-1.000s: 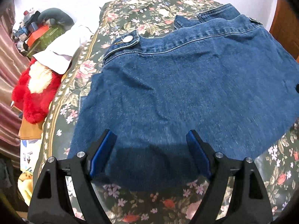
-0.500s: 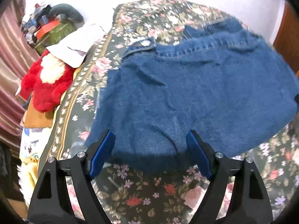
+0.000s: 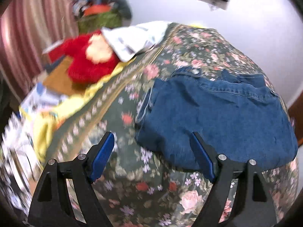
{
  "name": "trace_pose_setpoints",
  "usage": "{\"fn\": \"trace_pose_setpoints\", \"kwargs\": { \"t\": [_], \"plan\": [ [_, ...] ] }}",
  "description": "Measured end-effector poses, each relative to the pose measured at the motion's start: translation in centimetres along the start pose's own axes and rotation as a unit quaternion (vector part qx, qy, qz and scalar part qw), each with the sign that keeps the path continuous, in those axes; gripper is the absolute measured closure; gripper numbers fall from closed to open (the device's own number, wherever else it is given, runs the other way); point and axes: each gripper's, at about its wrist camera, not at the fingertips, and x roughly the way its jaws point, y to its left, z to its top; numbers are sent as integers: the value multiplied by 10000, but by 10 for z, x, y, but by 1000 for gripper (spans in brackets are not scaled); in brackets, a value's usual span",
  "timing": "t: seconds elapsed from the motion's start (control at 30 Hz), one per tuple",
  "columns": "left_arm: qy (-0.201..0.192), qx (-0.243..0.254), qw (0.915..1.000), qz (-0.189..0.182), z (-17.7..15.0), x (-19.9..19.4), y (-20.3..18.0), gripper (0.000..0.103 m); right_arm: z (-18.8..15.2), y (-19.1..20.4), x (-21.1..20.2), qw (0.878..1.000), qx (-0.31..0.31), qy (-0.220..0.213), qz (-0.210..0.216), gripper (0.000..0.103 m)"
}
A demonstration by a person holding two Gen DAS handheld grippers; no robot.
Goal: Fold large clothes
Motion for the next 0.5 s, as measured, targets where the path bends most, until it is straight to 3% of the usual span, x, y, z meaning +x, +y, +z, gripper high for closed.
{"fn": "trace_pose_setpoints", "kwargs": {
  "t": [0.2, 0.33, 0.43, 0.5],
  "plan": [
    [726, -1063, 9898, -609, -27, 28, 11, 21, -6, 40, 51, 9976, -510, 447, -107, 3],
    [1144, -1515, 9749, -1161, -38, 47, 7, 21, -15, 50, 91, 9921, -838, 887, -279, 2],
    [1417, -1732, 9616, -1589, -38, 62, -3, 21, -24, 58, 103, 9893, -1160, 816, -333, 0],
    [1480, -1741, 9580, -1731, -37, 67, -11, 21, -28, 60, 105, 9882, -1277, 772, -331, 0]
  ]
}}
